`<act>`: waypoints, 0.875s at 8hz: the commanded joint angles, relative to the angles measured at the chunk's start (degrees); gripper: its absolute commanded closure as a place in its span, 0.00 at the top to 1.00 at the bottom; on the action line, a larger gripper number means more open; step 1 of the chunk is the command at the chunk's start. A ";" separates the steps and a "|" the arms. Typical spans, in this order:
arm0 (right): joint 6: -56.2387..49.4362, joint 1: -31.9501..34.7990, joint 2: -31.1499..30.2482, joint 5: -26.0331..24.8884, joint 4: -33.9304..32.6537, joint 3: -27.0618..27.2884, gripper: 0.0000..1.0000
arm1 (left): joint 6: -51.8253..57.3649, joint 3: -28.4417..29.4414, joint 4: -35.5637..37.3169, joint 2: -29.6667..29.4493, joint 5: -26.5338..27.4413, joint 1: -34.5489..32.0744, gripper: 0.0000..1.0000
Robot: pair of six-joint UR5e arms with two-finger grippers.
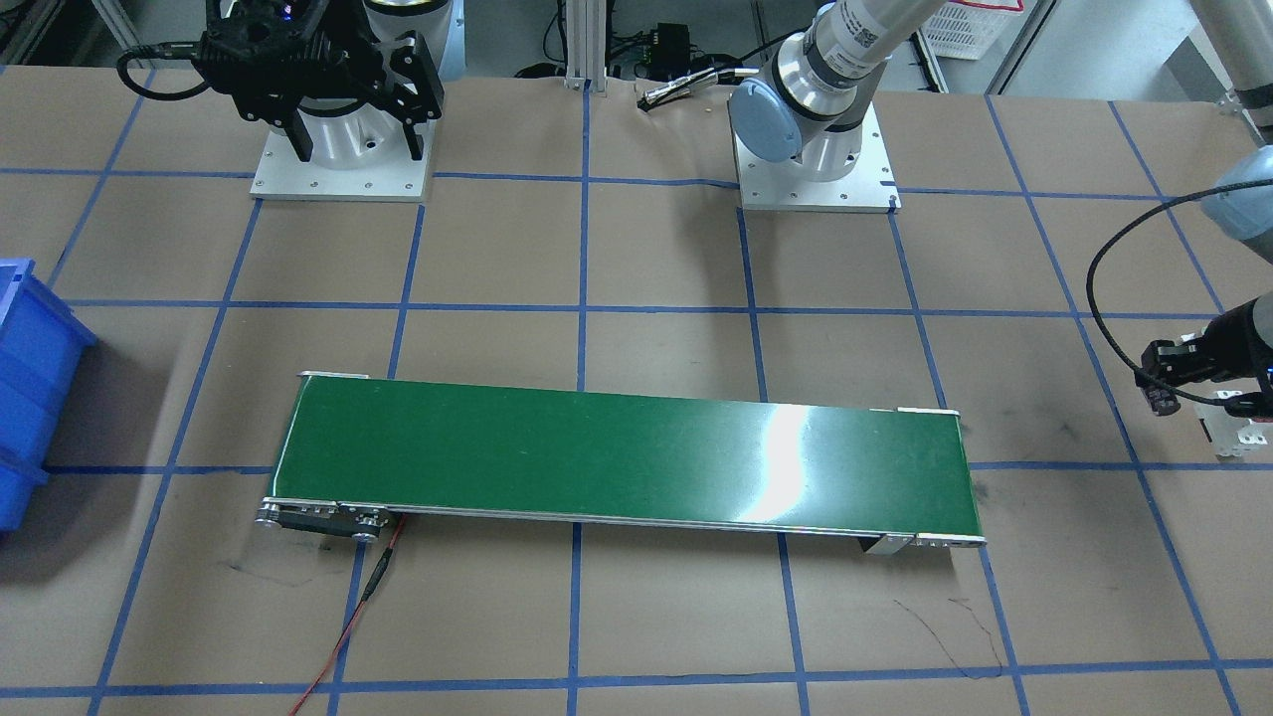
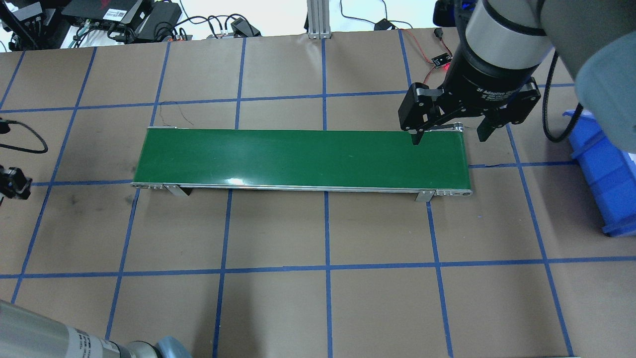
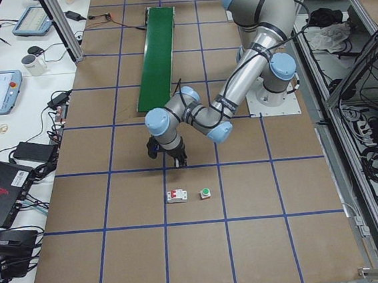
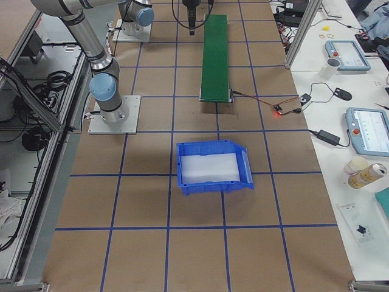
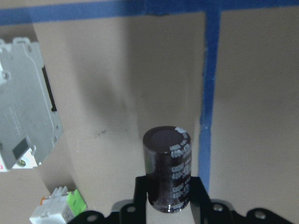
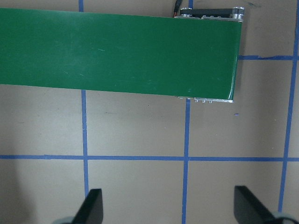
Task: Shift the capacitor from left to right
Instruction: 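Carry the capacitor with the left gripper over the conveyor's near end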
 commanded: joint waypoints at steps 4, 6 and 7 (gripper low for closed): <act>0.00 0.02 0.05 0.00 0.03 0.00 1.00 | -21.29 0.11 -0.29 6.50 -12.52 -28.71 0.00; 0.00 -0.07 0.05 0.00 -0.05 0.00 1.00 | -19.94 -0.24 -0.38 4.92 -12.00 -29.36 0.00; 0.00 -0.07 0.05 0.00 -0.05 0.00 1.00 | -16.70 -0.32 -0.47 3.95 -11.30 -29.36 0.00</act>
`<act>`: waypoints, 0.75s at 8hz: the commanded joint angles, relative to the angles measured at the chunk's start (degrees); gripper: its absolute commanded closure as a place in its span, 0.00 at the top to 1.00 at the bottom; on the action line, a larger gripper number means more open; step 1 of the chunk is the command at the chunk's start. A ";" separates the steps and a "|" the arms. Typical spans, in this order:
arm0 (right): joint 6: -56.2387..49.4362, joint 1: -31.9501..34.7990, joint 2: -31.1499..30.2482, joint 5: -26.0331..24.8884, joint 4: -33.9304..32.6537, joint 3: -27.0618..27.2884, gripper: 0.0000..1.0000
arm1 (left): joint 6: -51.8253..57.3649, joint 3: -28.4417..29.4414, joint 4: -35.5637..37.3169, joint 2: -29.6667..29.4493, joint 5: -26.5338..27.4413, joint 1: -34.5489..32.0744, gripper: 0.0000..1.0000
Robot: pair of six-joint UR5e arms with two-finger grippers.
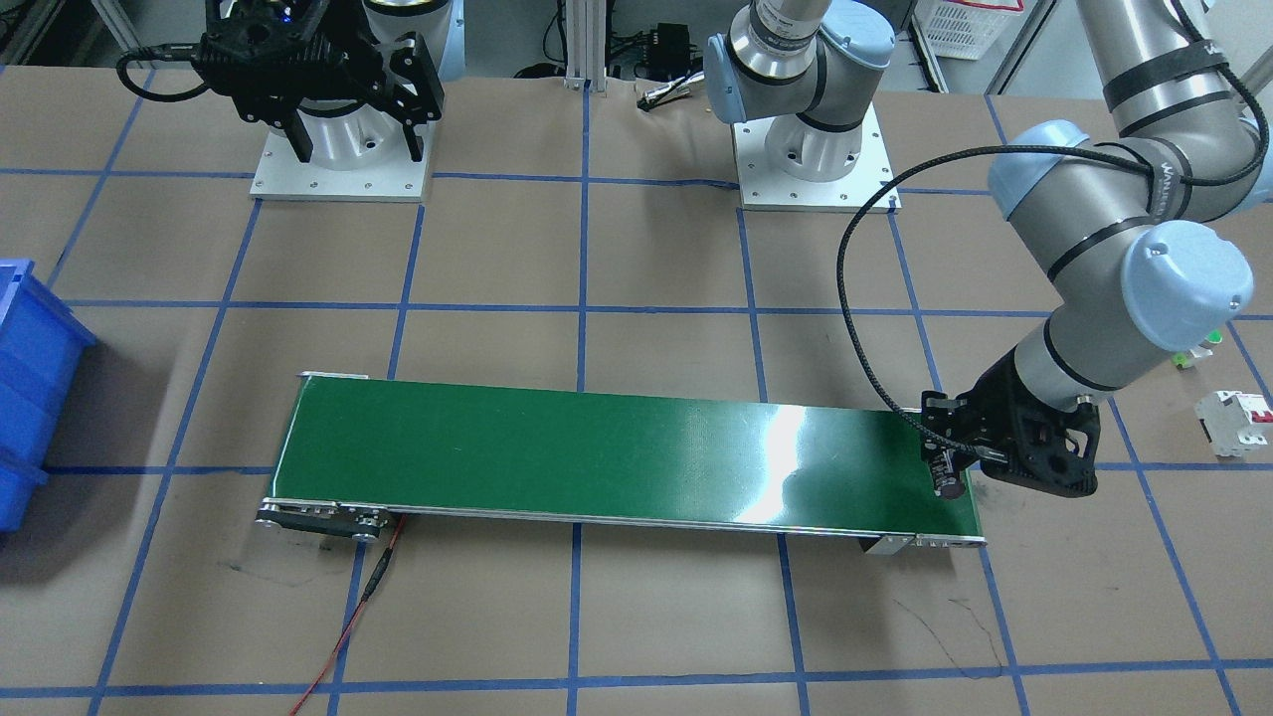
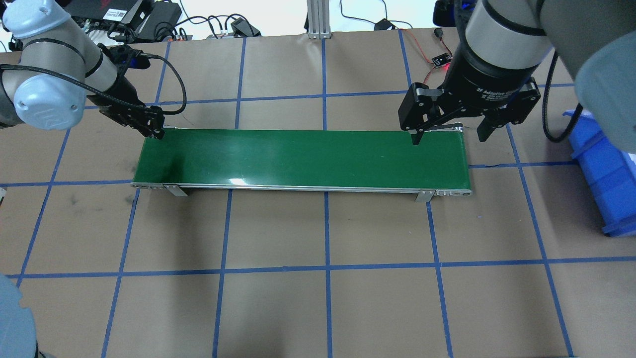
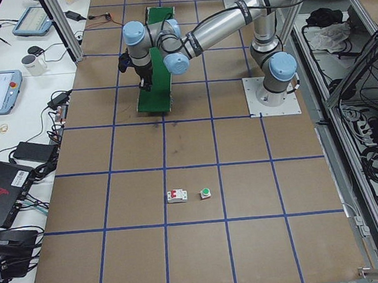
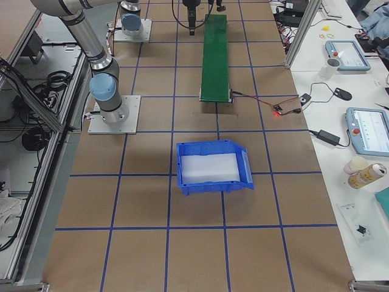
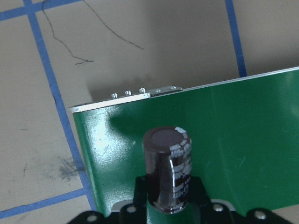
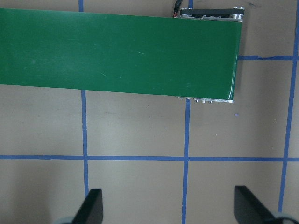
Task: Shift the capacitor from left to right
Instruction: 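Carry the capacitor with the left gripper over the conveyor's near end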
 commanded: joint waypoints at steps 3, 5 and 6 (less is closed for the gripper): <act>-0.09 -0.05 -0.08 -0.09 -0.10 0.00 1.00 | 5.04 0.38 -0.17 -4.30 6.27 -0.61 0.00; -0.17 -0.06 0.01 -0.52 -0.28 0.00 1.00 | 6.01 0.38 -0.17 -5.01 6.63 -0.26 0.00; -0.17 -0.06 0.01 -0.44 -0.80 0.00 1.00 | 4.71 0.12 -0.26 -5.53 6.63 -0.17 0.00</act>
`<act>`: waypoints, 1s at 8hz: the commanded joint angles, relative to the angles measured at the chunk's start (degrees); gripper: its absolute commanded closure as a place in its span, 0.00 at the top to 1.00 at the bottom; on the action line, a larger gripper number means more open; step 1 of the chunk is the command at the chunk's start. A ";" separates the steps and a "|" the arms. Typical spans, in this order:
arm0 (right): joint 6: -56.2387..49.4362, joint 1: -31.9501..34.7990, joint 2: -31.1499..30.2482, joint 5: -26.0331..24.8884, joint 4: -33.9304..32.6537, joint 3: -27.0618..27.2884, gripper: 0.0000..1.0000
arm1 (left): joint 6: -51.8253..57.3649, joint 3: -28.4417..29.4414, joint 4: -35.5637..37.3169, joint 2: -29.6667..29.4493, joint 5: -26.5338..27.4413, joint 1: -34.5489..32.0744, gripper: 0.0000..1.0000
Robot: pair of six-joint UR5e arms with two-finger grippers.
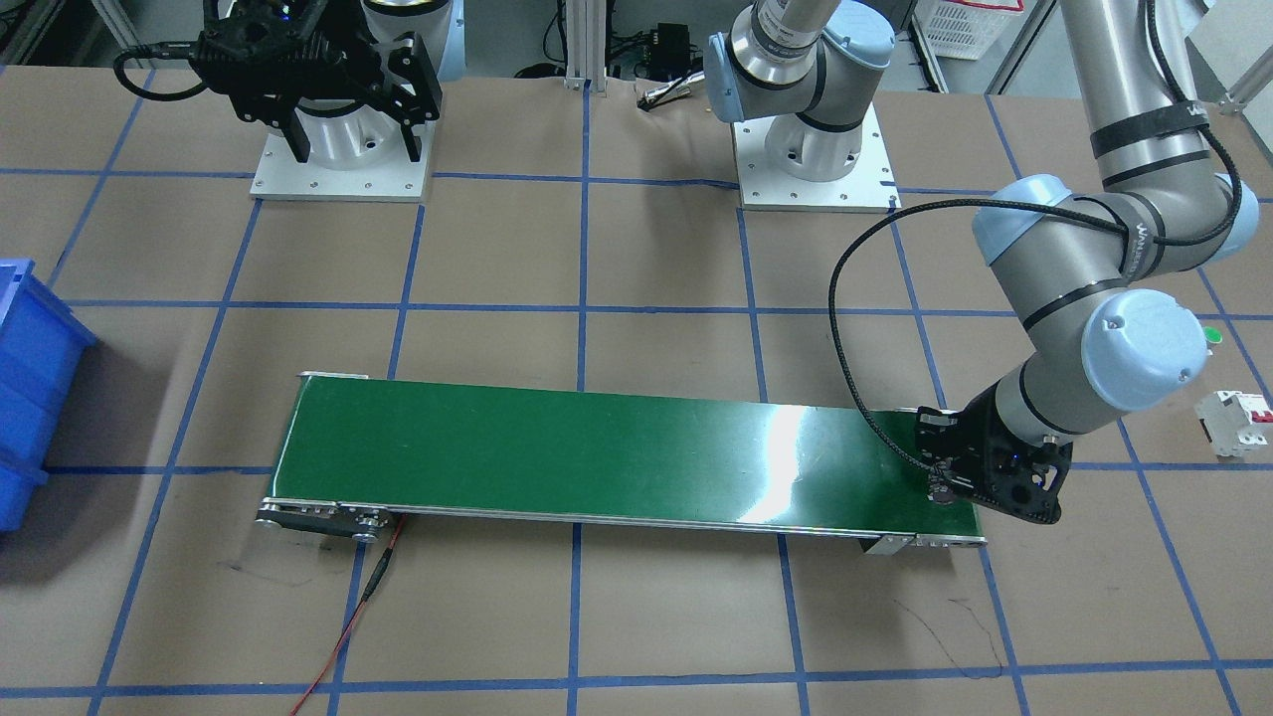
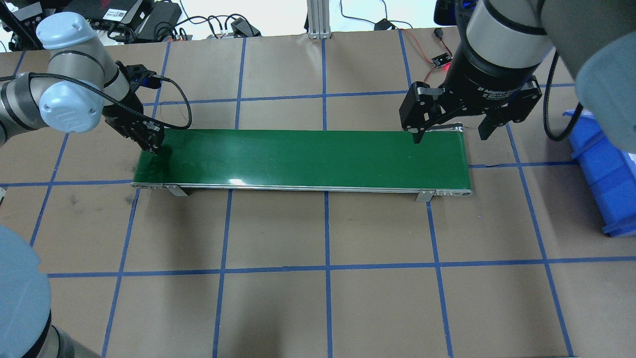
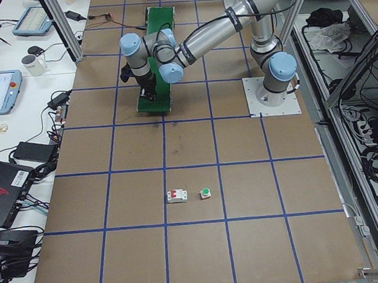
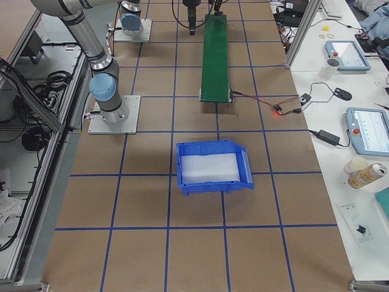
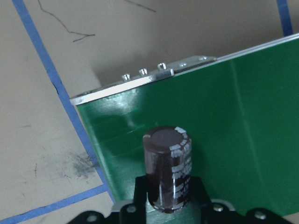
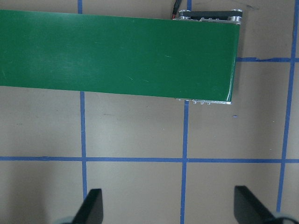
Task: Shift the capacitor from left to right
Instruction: 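Carry the capacitor with the left gripper over the conveyor's near end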
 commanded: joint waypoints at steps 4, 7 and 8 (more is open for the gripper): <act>-0.90 -0.10 0.04 -0.63 -0.43 0.00 1.00 | -10.20 0.09 -5.40 0.96 0.56 0.11 1.00; -0.91 -0.10 0.04 -0.55 -0.43 0.00 1.00 | -11.99 0.18 -9.29 9.90 0.48 -0.51 1.00; -0.91 -0.10 0.04 -0.63 -0.43 0.00 1.00 | -12.08 0.18 -11.57 12.80 0.56 -0.51 1.00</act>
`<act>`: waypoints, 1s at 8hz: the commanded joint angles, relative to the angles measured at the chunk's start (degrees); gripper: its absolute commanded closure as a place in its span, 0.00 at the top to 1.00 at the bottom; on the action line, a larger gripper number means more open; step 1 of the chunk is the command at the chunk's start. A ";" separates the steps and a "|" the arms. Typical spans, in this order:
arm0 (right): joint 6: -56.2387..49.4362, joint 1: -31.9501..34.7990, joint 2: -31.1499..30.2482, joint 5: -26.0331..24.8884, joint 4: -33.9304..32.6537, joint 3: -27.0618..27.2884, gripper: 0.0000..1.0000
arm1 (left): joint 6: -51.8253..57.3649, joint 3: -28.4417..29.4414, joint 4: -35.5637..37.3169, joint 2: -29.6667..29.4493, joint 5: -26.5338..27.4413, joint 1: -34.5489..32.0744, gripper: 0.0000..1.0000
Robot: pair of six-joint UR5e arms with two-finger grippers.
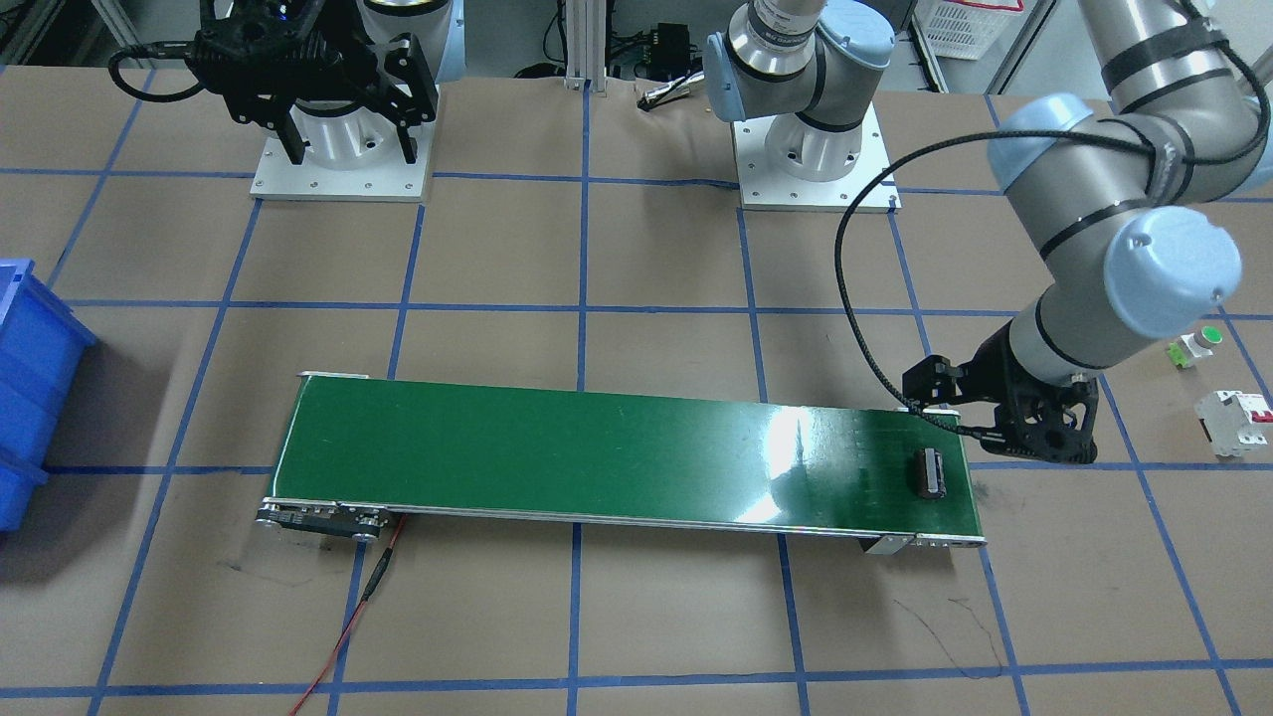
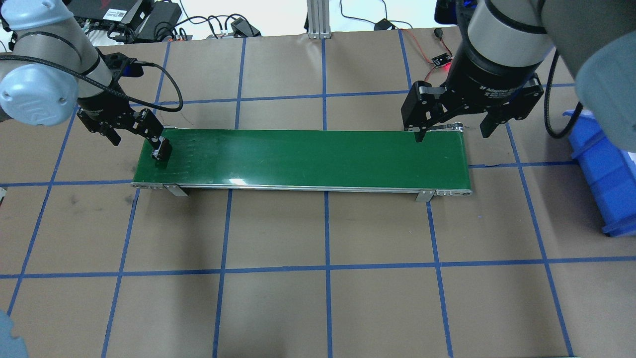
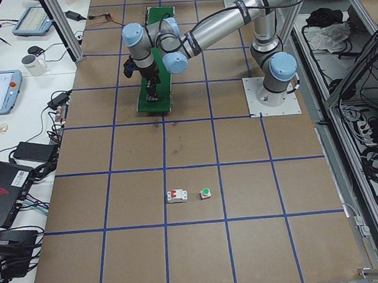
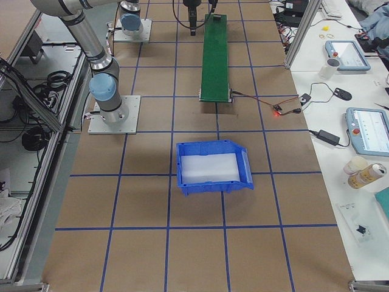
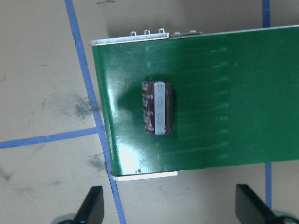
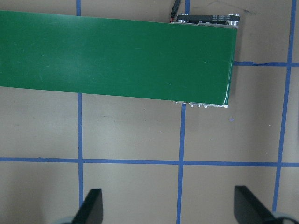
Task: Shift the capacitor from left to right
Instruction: 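Set the capacitor on the green belt and open the left gripper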
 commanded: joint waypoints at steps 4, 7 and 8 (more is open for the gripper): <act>0.22 0.09 0.00 0.01 -0.10 0.00 1.00 | -1.49 0.41 -12.19 14.55 5.06 0.29 1.00; 0.48 -0.52 7.60 -0.08 -7.79 0.09 1.00 | -5.26 1.38 -16.33 18.76 6.12 0.21 1.00; 0.66 -0.70 12.08 0.01 -12.27 0.70 1.00 | -5.53 1.29 -18.87 18.95 7.35 0.21 1.00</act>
